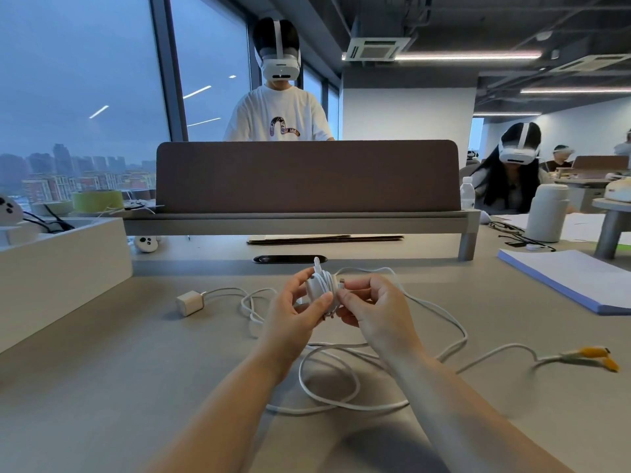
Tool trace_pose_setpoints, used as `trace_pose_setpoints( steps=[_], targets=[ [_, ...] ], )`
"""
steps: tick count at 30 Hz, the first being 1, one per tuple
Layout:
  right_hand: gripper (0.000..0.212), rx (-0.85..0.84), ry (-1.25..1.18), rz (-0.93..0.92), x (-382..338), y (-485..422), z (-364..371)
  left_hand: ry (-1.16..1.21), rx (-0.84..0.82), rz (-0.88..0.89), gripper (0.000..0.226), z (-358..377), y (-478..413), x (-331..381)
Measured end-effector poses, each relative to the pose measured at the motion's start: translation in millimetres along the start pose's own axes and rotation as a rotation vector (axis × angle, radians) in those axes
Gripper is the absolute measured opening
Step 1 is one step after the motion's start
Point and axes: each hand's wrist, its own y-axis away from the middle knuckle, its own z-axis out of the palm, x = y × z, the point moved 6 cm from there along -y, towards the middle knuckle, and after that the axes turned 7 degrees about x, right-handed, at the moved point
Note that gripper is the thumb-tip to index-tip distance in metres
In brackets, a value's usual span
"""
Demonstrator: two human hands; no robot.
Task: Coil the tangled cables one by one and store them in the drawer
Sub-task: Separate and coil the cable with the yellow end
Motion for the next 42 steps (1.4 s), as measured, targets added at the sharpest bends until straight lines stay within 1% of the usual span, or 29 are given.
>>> trace_pose_setpoints(
  steps=[4,7,10,12,14,17,20,25,28,34,38,42],
  targets=[
    [0.003,-0.028,0.062,-0.087,-7,1,-1,-0.083,-0.028,0.054,0.045,1,2,5],
    [0.011,-0.033,0.081,-0.111,-8,-1,-2,-0.111,-0.045,0.079,0.047,1,3,7],
    [0.024,-0.050,0.200,-0.191,-7,-4,0,-0.137,-0.046,0.088,0.047,1,4,7],
    [0.029,-0.055,0.271,-0.231,-6,-4,1,-0.154,-0.043,0.091,0.047,0,4,7],
    [0.026,-0.061,0.324,-0.283,-6,-4,2,-0.161,-0.037,0.082,0.048,0,3,6],
    [0.013,-0.053,0.375,-0.343,-5,-3,5,-0.148,-0.034,0.074,0.047,0,3,5],
    [0.007,-0.024,0.369,-0.270,0,-5,4,-0.151,-0.039,0.064,0.045,-1,3,4],
    [0.005,-0.064,0.294,-0.149,-1,-3,4,-0.167,-0.056,0.026,0.047,0,1,0],
    [0.006,-0.066,0.282,-0.106,-2,-2,3,-0.149,-0.037,0.013,0.045,-1,0,0],
    [0.005,-0.043,0.054,0.083,-1,-1,-1,-0.129,-0.034,0.015,0.044,0,2,2],
    [0.007,-0.052,-0.027,0.194,3,-1,-2,-0.124,-0.043,0.028,0.044,1,3,3],
    [0.007,-0.076,-0.006,0.224,5,-3,-3,-0.164,-0.068,0.055,0.048,2,5,3]
  ],
)
